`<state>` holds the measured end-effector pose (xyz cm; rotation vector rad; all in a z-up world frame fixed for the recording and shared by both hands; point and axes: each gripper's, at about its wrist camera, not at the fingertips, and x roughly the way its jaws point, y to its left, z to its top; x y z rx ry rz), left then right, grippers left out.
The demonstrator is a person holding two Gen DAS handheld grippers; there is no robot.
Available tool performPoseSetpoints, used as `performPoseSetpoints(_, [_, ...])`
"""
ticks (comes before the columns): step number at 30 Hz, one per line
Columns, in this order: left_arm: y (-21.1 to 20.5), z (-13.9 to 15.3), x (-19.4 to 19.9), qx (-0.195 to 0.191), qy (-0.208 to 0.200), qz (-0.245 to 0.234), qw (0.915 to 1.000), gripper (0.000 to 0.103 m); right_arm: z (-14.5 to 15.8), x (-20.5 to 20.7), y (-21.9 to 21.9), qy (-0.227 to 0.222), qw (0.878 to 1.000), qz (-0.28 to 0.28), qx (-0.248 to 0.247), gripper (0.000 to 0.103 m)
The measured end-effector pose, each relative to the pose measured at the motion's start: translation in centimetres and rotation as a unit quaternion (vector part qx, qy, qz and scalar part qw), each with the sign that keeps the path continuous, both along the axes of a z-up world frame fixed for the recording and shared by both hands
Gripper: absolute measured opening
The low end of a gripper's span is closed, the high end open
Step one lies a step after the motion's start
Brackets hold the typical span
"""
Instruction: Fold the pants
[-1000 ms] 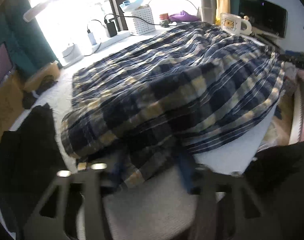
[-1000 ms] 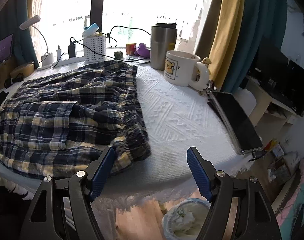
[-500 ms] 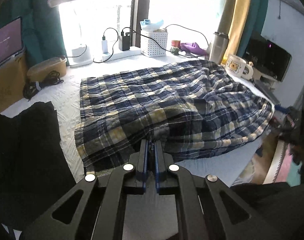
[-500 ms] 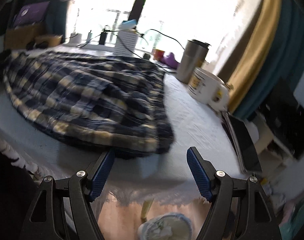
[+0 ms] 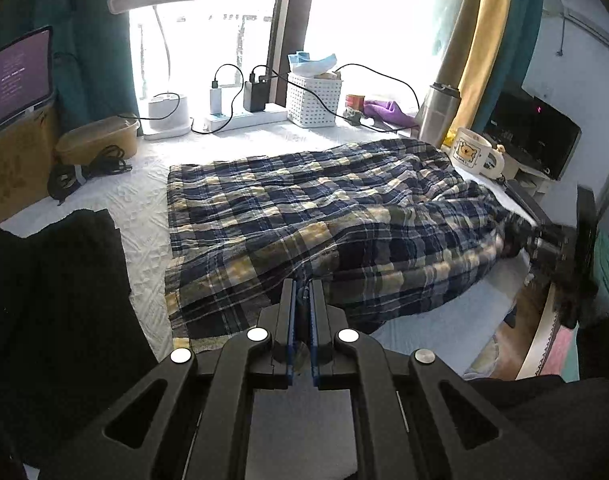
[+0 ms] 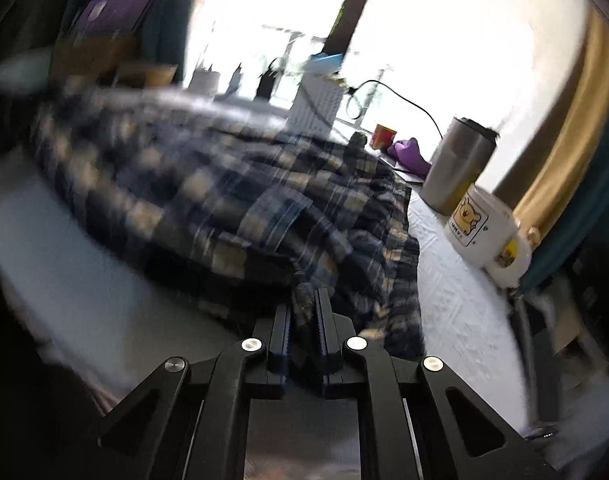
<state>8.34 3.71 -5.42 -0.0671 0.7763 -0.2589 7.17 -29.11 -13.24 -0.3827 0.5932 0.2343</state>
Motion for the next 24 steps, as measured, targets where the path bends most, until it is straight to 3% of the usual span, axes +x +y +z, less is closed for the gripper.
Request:
performPoseSetpoints(4, [0.1,-0.3,1.2,0.008,-0.001,-0.013,0.9999,0.004,2.2,2.6,-1.7,0.005,0.996,-0.020,0.092,0.008])
performPoseSetpoints(9, [0.3,-1.2,3.5,0.024,0.008,-0.027,0.9993,0.005,4.0,5.5,-1.2,-0.004,0.996,-0.024,0.086,0.008])
performPoseSetpoints(13, [0.5,-1.9,5.2,0.029,0.023,-0.038,0.9986,0.007,4.0,8.5,-0.7,0.013,0.996,-0.026,0.081,0.008])
performPoseSetpoints(15, [0.1,-1.8,5.2,0.043,0.024,-0.043,0.9979,0.022,3.8,9.7,-0.8,0.024,0.996,-0.029,0.083,0.008])
performPoseSetpoints(17, [-0.3,-1.5,4.8,0.052,0.016,-0.055,0.9970,0.059,3.4,11.1,-0.8,0.039,0.995,-0.032,0.086,0.008])
performPoseSetpoints(19, [-0.8,-1.3,4.3,0.052,0.012,-0.071,0.9961,0.075,3.1,11.9,-0.7,0.048,0.994,-0.032,0.088,0.008])
performPoseSetpoints(24, [-2.7,-1.8,4.0,0.083,0.021,-0.104,0.9909,0.076,2.6,13.7,-0.9,0.069,0.992,-0.035,0.103,0.008])
